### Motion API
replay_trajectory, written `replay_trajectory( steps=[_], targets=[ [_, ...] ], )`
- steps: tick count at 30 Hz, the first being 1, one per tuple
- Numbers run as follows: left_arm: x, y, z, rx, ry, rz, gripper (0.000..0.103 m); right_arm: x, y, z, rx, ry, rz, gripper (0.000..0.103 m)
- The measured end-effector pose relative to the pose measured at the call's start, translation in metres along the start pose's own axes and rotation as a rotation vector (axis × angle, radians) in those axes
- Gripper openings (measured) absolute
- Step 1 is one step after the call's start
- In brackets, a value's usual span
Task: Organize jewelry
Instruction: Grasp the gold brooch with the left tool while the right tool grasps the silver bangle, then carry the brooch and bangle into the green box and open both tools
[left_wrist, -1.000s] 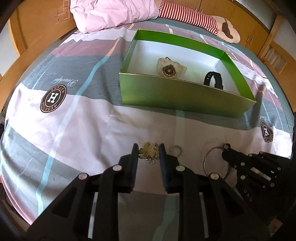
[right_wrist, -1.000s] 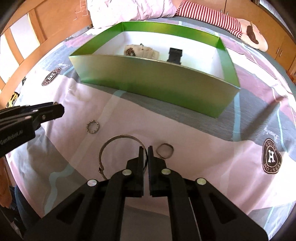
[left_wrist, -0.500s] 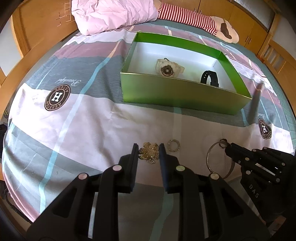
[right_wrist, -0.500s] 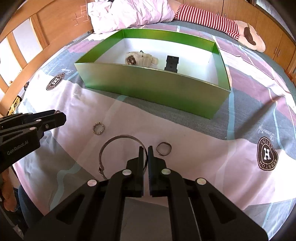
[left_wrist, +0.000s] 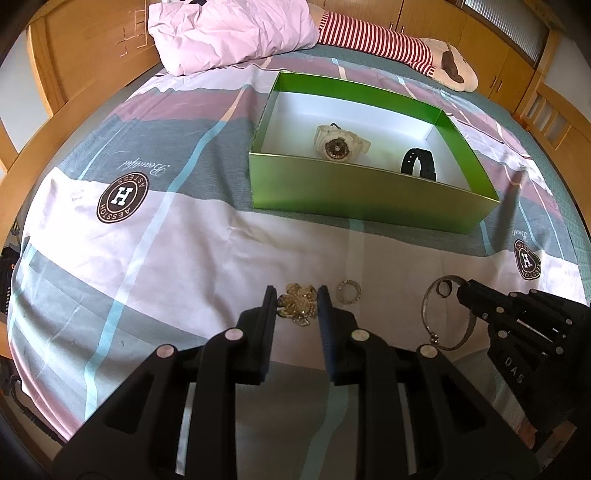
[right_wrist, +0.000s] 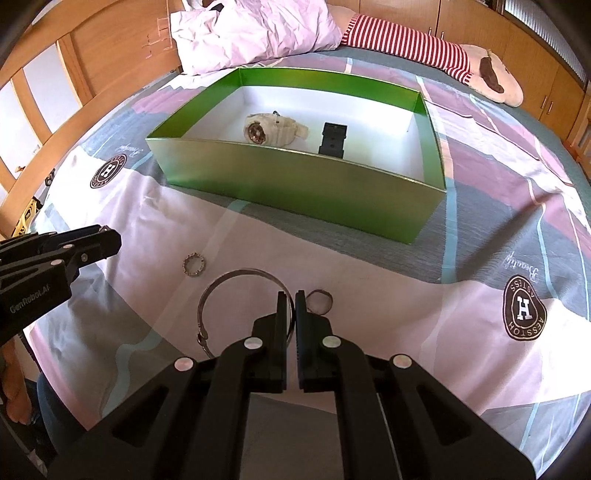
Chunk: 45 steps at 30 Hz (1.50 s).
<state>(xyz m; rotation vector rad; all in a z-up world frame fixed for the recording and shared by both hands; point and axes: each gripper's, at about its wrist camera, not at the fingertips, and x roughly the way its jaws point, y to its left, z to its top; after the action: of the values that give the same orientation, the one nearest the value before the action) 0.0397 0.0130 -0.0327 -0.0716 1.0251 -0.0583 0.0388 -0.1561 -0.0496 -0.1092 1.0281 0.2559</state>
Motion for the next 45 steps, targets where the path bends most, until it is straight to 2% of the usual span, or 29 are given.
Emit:
replay_trajectory(
  steps=[12,20,28,32,36,38,41,45],
  targets=[
    [0.004,0.000,-0.001,0.001,0.009,-0.002,0.022,-0.002,-0.002,0.000,0.012,-0.002,-0.012,0.004],
    [0.002,0.018,0.002,-0.044,0.002,0.005,0.022,-0.007,-0.006,0.006,0.021,-0.022,-0.018,0.004],
    [0.009,0.013,0.006,-0.035,0.010,-0.017,0.022,-0.002,-0.008,0.007,0.029,-0.016,-0.013,0.004],
    [0.009,0.005,0.030,-0.020,-0.012,-0.053,0.022,-0.017,-0.020,0.033,0.052,-0.082,-0.007,0.004],
    [0.000,-0.002,0.073,-0.008,-0.071,-0.113,0.022,-0.029,-0.035,0.066,0.077,-0.154,-0.028,0.004],
    [0.000,-0.008,0.099,0.021,-0.102,-0.116,0.022,-0.026,-0.043,0.083,0.095,-0.182,-0.041,0.004],
    [0.010,-0.009,0.130,0.032,-0.102,-0.139,0.022,-0.013,-0.052,0.100,0.134,-0.178,-0.055,0.004],
    [0.042,-0.012,0.148,0.046,-0.068,-0.153,0.022,0.013,-0.058,0.110,0.160,-0.150,-0.072,0.004]
  ],
)
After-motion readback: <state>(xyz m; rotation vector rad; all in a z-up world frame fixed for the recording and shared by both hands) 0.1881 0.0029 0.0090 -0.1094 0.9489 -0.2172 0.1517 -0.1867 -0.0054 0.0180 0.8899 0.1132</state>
